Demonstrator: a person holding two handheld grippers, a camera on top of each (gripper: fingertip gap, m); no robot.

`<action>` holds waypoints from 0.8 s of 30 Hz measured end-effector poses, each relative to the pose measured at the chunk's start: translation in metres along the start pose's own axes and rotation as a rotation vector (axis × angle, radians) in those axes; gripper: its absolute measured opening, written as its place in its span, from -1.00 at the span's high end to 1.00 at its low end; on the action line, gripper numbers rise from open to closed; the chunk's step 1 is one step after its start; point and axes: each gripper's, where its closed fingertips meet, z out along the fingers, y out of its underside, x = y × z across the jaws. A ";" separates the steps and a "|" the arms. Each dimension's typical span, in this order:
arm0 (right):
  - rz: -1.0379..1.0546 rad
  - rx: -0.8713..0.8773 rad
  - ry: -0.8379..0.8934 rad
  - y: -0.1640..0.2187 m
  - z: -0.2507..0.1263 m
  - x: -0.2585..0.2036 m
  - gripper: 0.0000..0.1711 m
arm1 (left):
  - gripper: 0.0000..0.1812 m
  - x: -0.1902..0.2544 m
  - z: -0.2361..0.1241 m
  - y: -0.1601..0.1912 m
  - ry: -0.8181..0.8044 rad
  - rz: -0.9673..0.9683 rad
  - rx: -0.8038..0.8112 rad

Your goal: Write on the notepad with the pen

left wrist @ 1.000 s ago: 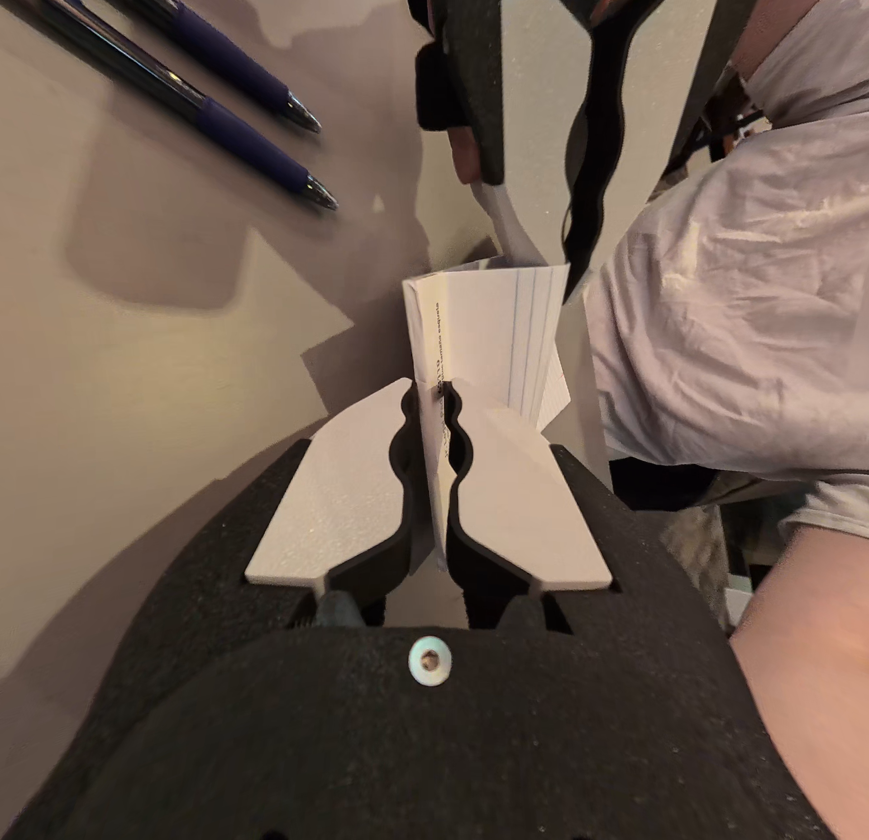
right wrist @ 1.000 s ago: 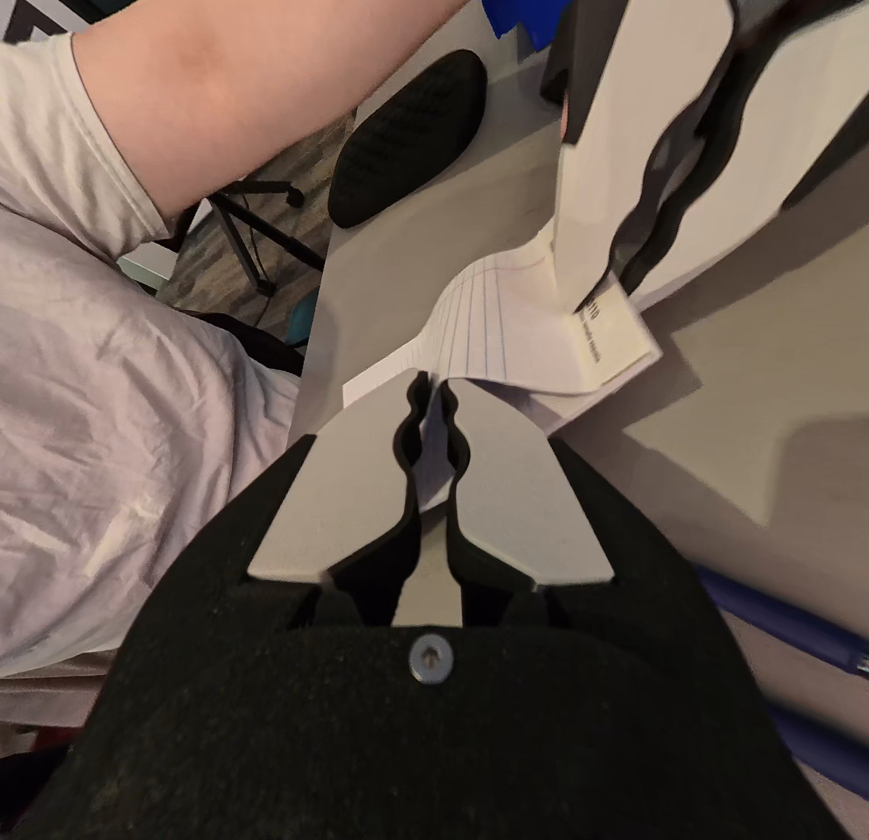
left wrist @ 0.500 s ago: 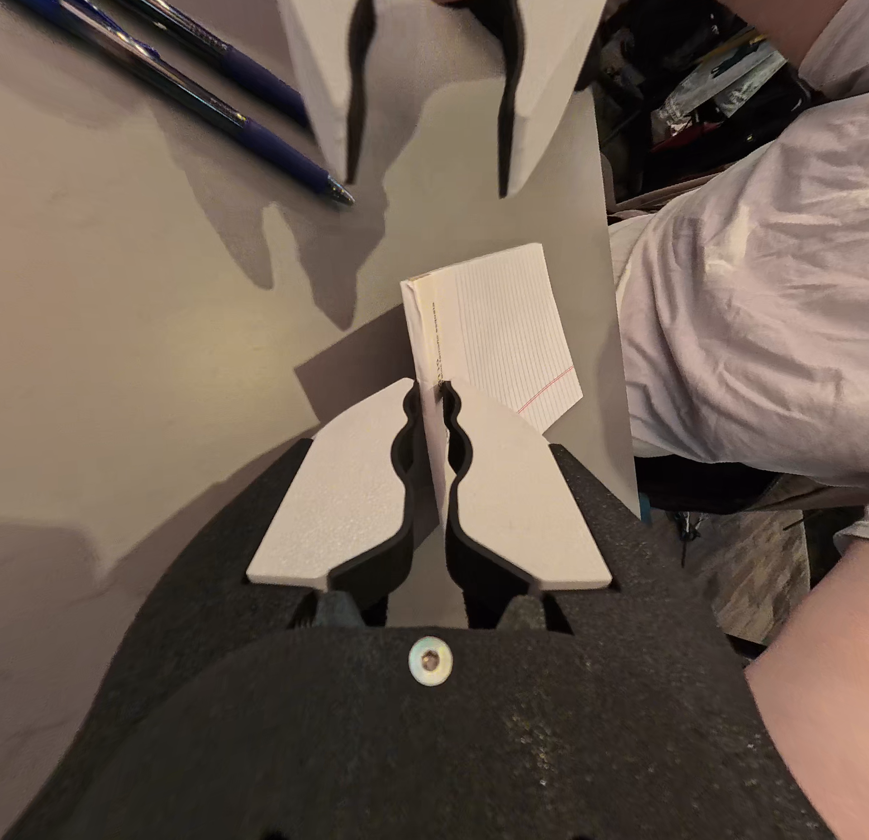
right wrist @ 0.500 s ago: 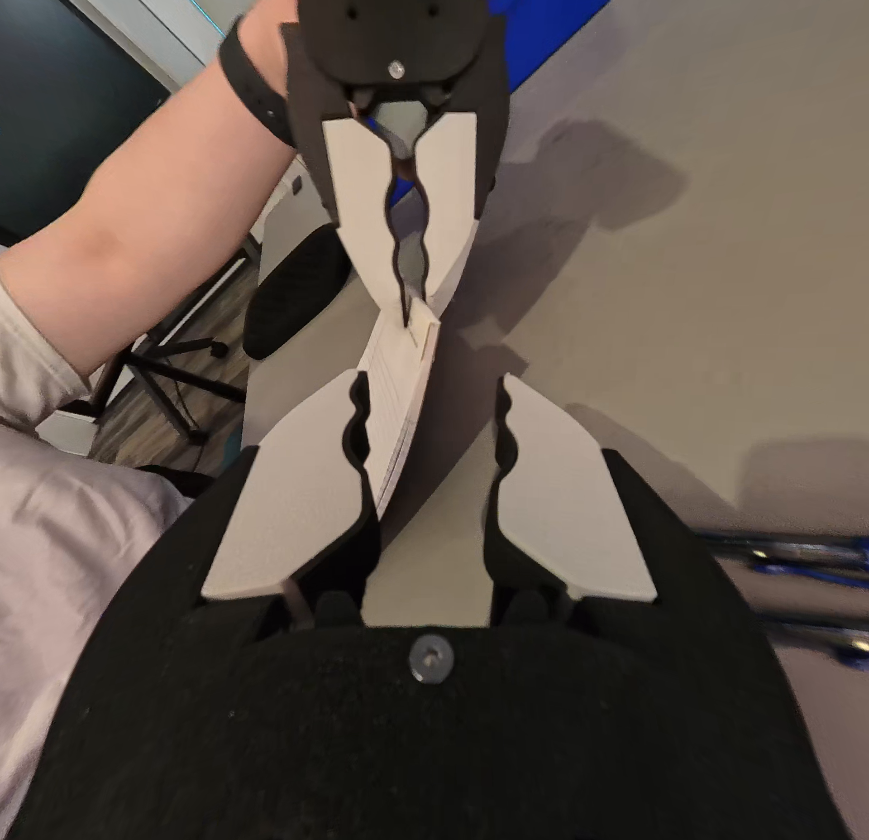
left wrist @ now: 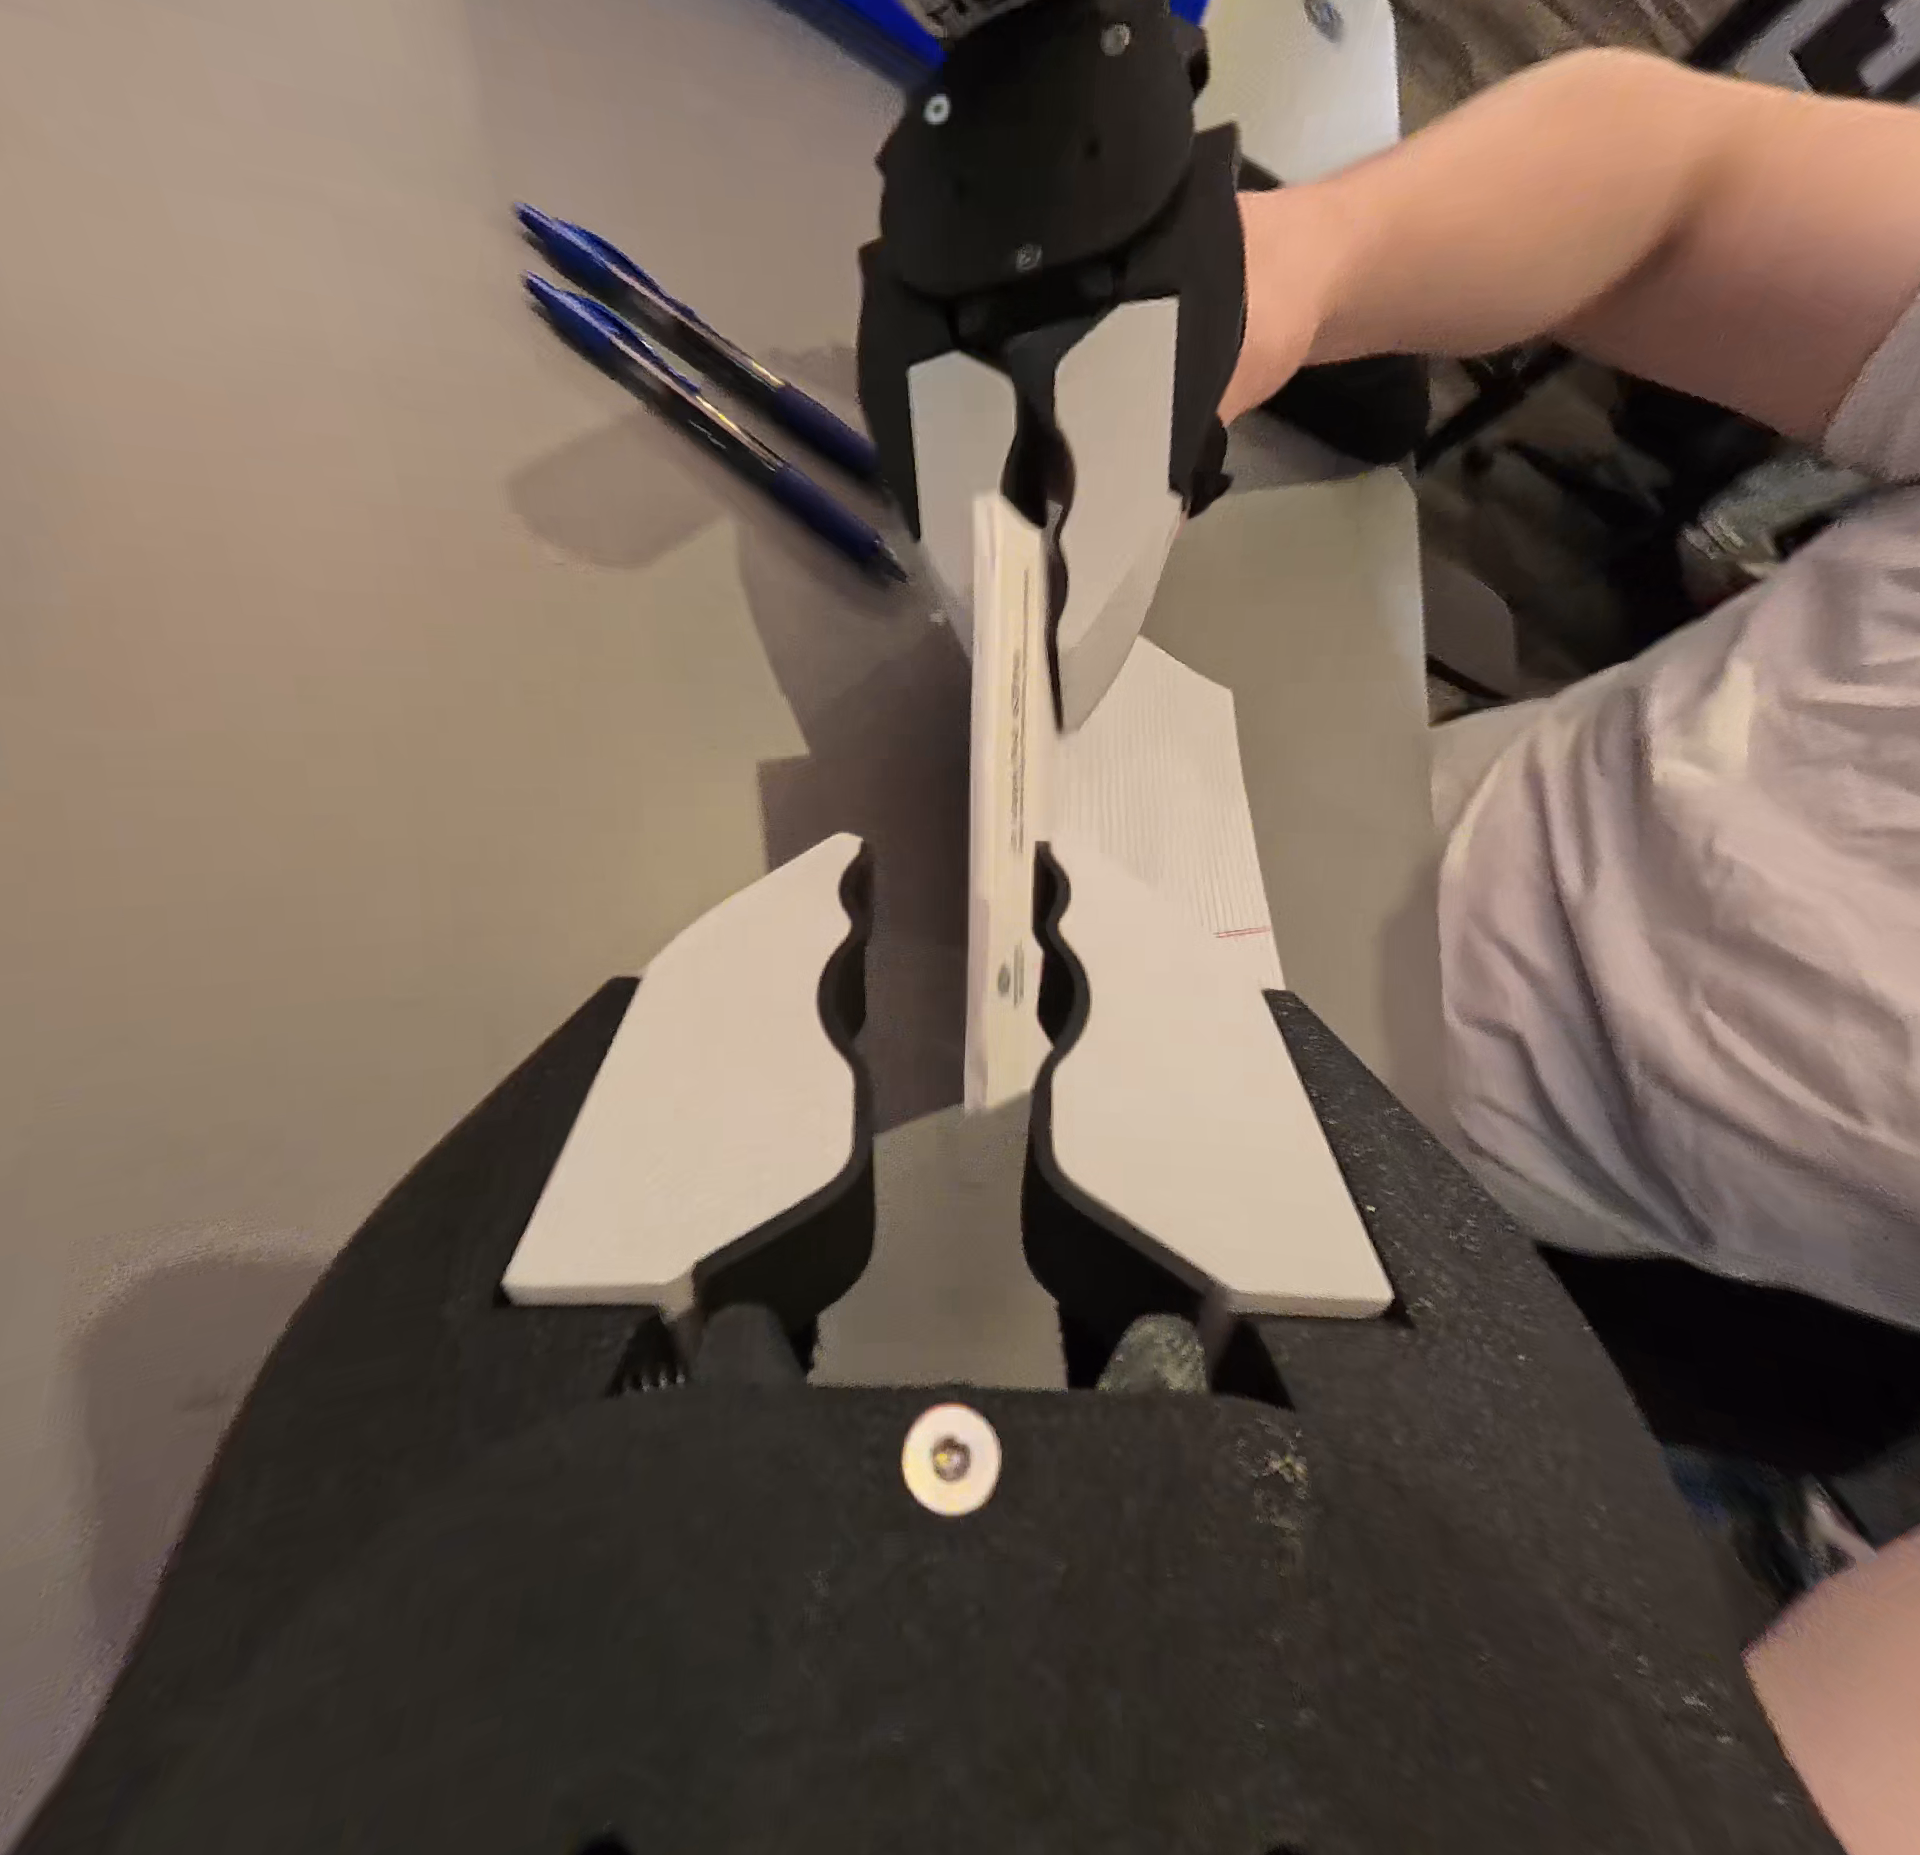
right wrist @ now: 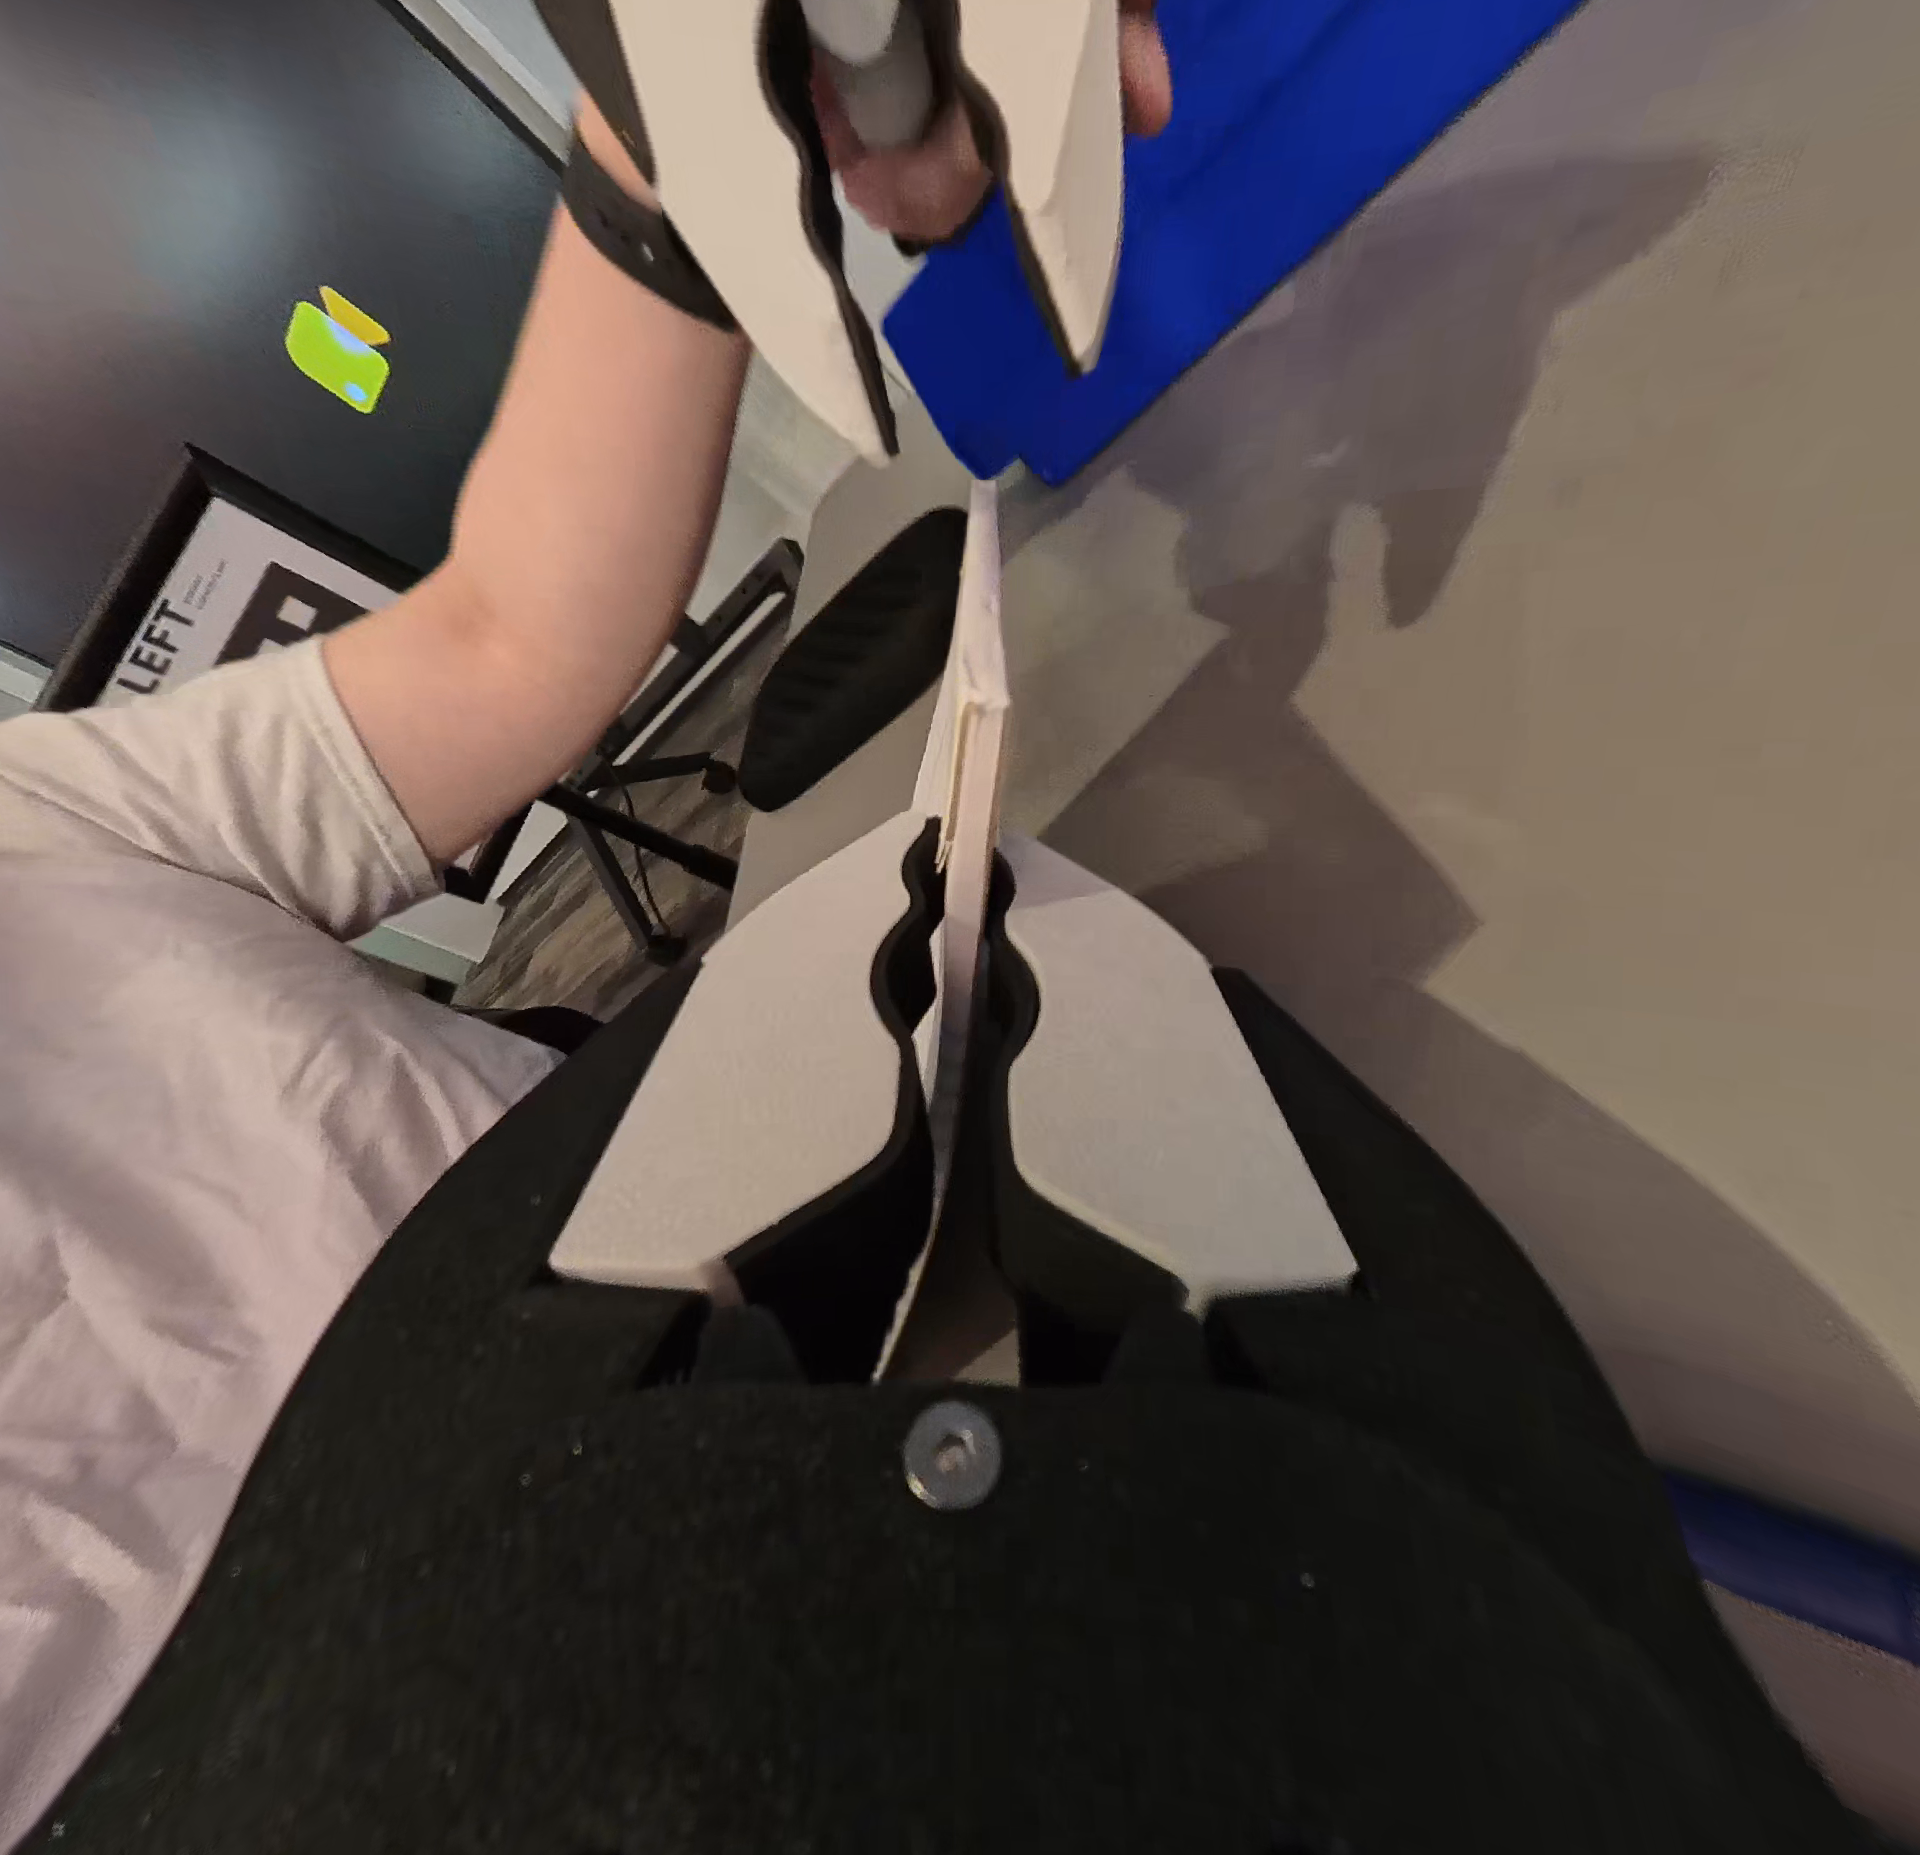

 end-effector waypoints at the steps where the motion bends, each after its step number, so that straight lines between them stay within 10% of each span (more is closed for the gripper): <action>1: -0.025 0.023 0.000 -0.004 -0.004 -0.004 0.94 | 0.64 0.002 -0.006 0.003 -0.036 0.004 0.041; 10: -0.224 0.182 0.031 -0.031 -0.034 -0.029 0.95 | 0.57 0.047 0.034 0.024 -0.013 -0.053 0.262; 19: -0.285 0.198 0.020 -0.032 -0.036 -0.049 0.93 | 0.95 0.060 0.063 0.009 0.021 -0.028 0.391; 24: -0.322 0.263 0.053 -0.029 -0.047 -0.059 0.43 | 0.96 0.074 0.059 0.003 -0.051 0.059 0.390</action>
